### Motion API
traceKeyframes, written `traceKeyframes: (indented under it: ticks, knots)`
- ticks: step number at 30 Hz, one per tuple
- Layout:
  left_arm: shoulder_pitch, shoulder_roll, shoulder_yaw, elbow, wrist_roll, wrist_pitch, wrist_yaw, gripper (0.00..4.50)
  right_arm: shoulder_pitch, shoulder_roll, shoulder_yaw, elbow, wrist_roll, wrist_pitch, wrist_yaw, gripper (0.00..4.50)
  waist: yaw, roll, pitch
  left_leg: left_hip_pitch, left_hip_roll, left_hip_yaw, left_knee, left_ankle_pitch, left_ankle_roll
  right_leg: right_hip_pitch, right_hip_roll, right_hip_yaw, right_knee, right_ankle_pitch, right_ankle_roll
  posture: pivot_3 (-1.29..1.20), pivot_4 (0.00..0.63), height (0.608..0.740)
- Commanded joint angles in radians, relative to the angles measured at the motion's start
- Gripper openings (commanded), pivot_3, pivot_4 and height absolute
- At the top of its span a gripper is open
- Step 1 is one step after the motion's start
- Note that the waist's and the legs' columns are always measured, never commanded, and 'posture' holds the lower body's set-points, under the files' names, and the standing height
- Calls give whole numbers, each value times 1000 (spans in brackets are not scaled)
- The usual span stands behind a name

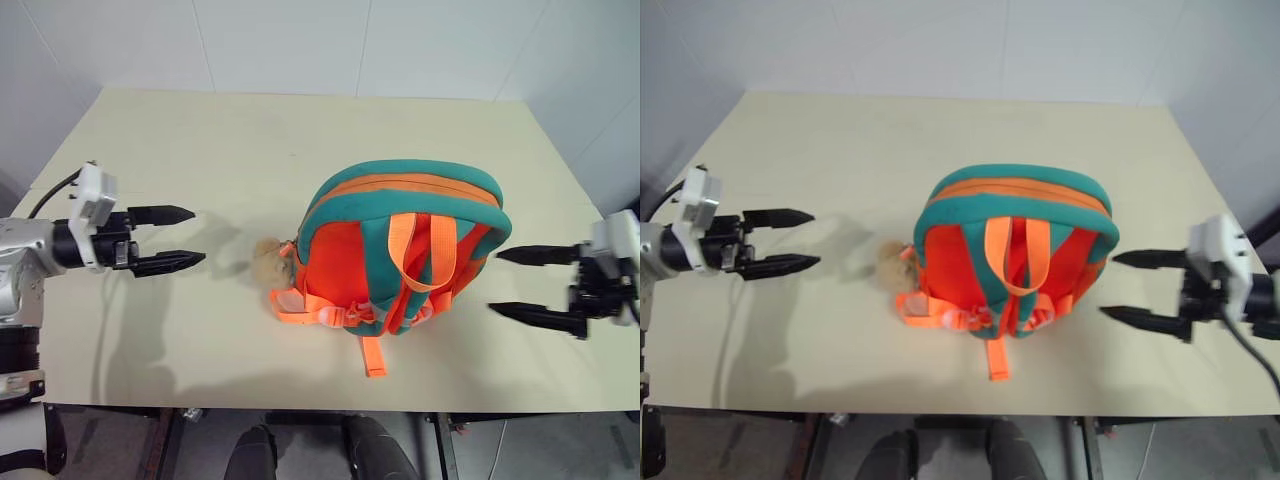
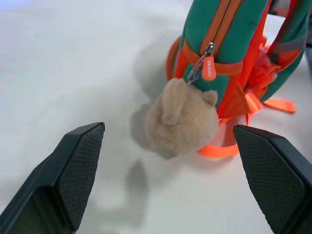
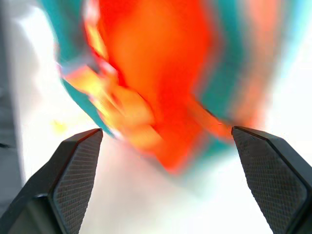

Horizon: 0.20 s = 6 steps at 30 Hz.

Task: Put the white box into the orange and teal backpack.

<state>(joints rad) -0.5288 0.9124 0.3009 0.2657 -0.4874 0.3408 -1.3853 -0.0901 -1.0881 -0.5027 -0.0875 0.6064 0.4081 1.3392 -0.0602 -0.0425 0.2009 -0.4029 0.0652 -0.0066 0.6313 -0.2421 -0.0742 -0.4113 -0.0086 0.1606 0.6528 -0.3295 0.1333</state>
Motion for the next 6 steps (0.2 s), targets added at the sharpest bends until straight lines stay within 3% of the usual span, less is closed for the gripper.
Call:
traceKeyframes:
  ticks: [1, 6]
  knots:
    - [4, 2, 59, 25, -42, -73, -30, 4500, -15, 6, -40, 91, -17, -88, 31, 4480, -1, 0, 0, 0, 0, 0, 0, 0, 0, 0, 0, 0, 0, 0, 0, 0, 150, 740]
    - [21, 11, 77, 14, -45, -111, -24, 4500, -94, 37, -9, 142, -6, -118, 5, 4480, -6, 0, 0, 2, 0, 3, 1, 1, 1, 0, 0, 4, 0, 0, 0, 0, 150, 740]
